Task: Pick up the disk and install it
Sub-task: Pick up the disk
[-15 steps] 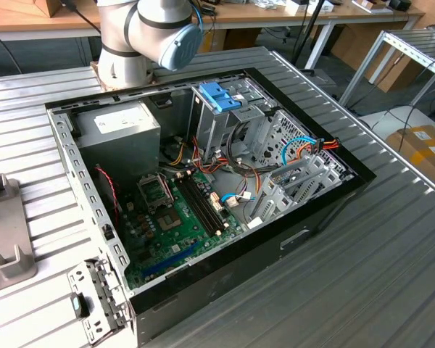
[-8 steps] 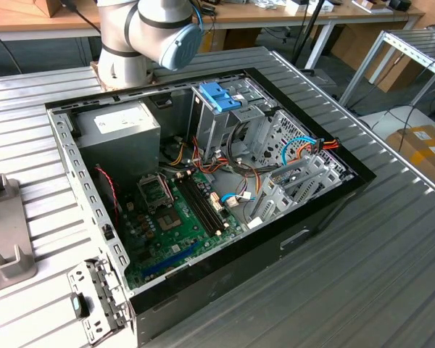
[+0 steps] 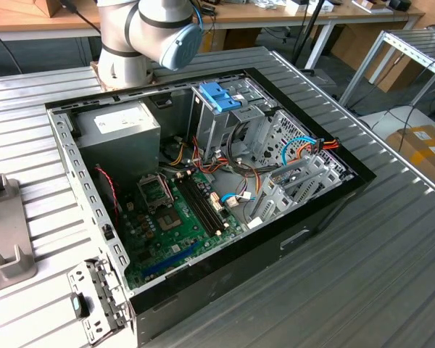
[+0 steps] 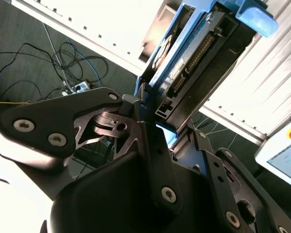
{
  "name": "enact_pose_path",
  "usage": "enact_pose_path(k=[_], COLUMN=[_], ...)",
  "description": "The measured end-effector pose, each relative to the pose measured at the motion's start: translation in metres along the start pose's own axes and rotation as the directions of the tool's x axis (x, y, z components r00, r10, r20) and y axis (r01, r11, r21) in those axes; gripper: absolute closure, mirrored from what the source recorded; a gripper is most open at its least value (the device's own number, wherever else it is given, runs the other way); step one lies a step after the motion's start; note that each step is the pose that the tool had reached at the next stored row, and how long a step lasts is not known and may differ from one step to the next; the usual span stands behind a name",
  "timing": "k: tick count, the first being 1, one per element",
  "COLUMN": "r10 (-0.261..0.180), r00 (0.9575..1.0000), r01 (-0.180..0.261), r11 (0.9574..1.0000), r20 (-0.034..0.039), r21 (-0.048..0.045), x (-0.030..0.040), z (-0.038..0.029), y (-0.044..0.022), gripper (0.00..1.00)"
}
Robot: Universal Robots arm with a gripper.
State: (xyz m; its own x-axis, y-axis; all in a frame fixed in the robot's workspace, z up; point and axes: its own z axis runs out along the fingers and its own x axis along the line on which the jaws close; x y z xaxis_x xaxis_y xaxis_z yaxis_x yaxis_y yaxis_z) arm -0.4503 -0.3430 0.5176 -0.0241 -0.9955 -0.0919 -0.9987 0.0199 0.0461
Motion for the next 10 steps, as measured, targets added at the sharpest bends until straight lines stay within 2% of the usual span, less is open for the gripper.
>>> enact_pose_path(k=[10], r10=[0.0], r00=[1.0], r01=[0.0], r11=[1.0], r20=[0.0], r21=[0.0], x=[0.0017], z=[0.0001], y=[-0.006], gripper=[0.63])
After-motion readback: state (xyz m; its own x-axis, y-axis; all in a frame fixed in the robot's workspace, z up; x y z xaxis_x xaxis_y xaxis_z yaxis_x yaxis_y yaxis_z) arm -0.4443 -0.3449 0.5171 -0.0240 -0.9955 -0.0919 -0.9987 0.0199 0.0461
